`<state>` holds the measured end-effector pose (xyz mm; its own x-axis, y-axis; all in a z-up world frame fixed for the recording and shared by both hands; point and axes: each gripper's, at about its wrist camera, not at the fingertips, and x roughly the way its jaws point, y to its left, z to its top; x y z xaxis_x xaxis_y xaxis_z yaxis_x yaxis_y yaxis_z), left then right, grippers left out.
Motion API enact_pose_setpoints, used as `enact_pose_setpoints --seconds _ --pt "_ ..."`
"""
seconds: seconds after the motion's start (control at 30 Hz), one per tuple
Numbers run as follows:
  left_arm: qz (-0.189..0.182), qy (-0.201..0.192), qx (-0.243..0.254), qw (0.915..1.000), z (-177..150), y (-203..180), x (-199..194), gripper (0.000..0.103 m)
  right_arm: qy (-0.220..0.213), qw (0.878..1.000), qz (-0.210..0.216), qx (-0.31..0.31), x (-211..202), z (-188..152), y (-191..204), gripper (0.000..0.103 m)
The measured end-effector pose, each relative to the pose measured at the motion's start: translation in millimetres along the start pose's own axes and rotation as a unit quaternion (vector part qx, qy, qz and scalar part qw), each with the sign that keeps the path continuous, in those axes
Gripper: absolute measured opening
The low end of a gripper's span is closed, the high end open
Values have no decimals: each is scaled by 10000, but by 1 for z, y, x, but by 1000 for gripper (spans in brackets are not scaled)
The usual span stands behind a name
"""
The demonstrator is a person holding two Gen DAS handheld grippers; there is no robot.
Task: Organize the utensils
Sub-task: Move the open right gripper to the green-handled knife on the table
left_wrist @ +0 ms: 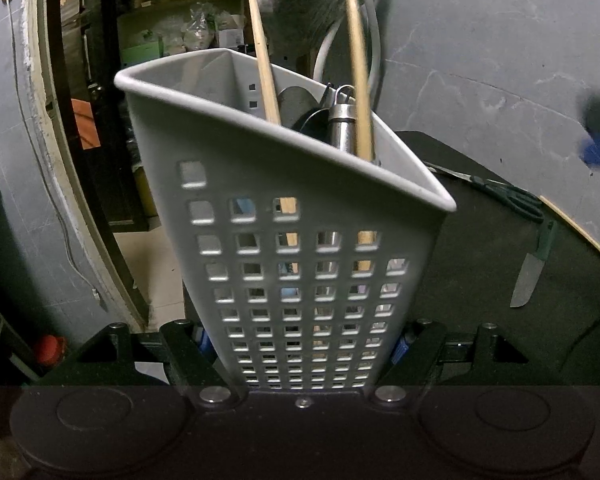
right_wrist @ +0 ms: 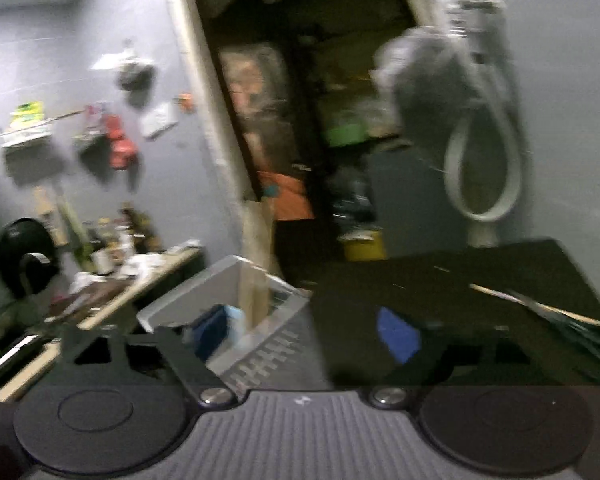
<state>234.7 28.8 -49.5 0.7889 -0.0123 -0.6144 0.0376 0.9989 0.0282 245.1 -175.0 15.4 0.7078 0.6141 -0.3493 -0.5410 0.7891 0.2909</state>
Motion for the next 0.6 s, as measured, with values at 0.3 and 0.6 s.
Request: enact_pose_setpoints --seconds 0.3,0.6 --pt "4 48 69 10000 3 -3 -1 76 666 9731 -1824 1243 -45 -59 -60 103" --pt "5 66 100 9999 5 -4 -1 76 983 9558 -2385 1411 -25 -77 -87 103"
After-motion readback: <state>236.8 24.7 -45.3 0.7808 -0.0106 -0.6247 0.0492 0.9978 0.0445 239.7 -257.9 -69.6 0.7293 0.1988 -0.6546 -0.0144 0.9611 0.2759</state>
